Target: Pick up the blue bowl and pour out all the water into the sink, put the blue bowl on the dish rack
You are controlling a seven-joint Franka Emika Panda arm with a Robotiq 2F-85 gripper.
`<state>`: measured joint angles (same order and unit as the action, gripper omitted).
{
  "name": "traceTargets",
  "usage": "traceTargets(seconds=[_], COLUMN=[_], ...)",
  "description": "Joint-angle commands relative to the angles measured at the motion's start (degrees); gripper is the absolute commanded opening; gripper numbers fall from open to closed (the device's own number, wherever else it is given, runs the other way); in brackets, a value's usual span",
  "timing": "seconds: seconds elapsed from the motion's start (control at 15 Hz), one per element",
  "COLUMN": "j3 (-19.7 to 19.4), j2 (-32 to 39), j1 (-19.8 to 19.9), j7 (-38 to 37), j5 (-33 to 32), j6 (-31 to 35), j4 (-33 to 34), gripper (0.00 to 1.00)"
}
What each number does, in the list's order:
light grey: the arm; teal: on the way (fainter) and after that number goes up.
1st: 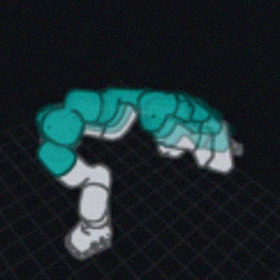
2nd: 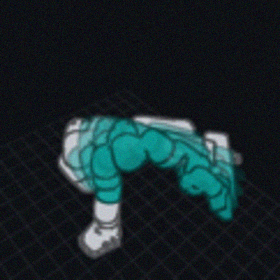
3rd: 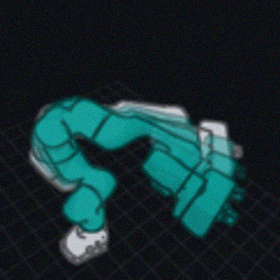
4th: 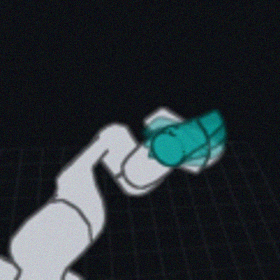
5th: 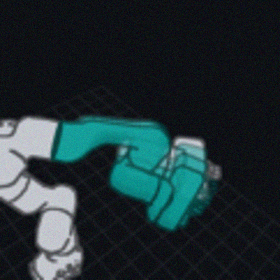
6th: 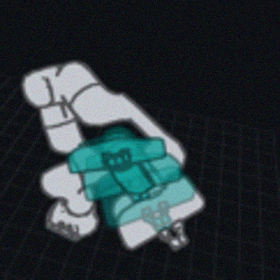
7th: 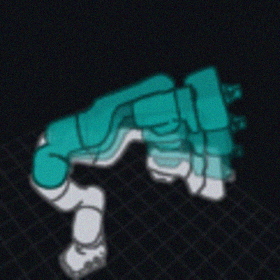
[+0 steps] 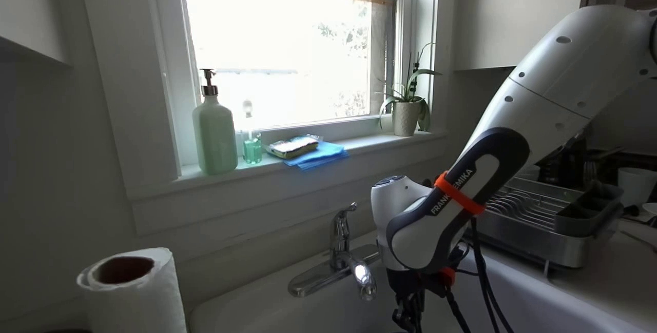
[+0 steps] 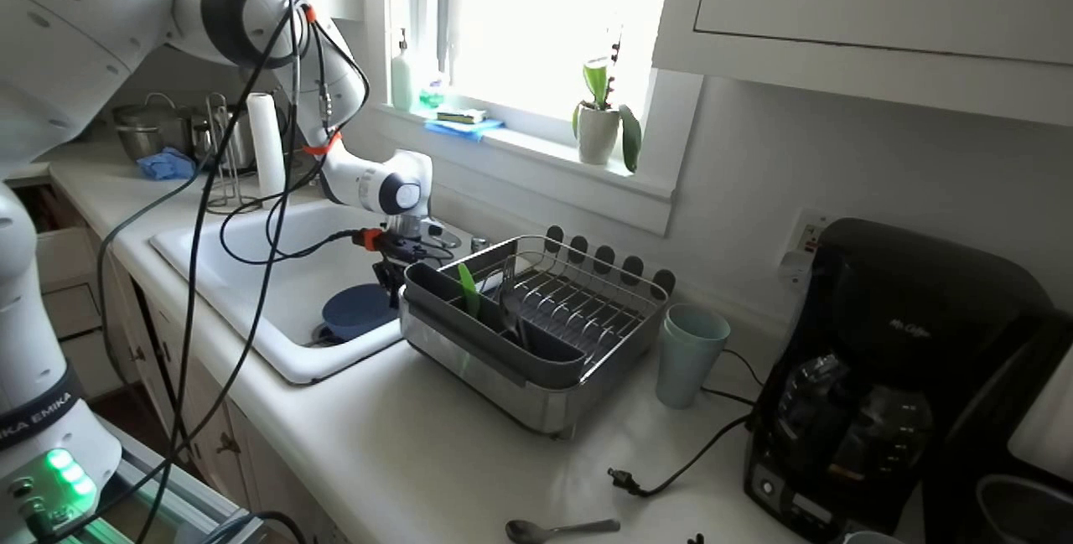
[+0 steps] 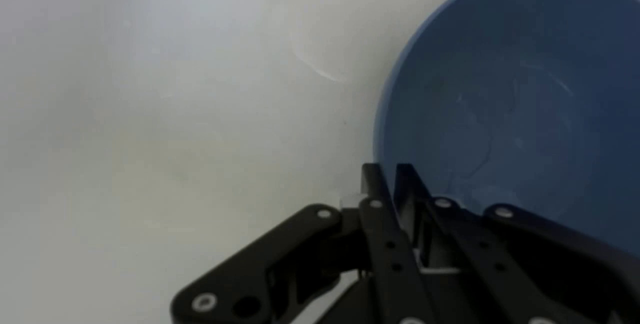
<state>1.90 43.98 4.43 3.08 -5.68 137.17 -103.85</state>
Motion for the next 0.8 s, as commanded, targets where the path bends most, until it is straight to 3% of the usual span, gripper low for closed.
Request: traceTargets(seconds=[0.0, 0.4, 0.47, 0.67, 0.73], j3=[0.04, 0.94, 1.15, 1.5, 1.46], j2=[2.8, 5.32, 5.78, 6.9, 6.65], j1=[0.36, 0.61, 0.64, 0.45, 0.33], j7=[2.84, 6.86, 7.6, 9.62, 9.96], j5=[1.83, 1.43, 1.43, 1.02, 0.82], j6=[-0.91, -0.87, -1.02, -1.47, -1.69], j4=[3.71, 5.7, 6.02, 6.75, 6.77], gripper=[0.43, 0.85, 0.53, 0.38, 0.29])
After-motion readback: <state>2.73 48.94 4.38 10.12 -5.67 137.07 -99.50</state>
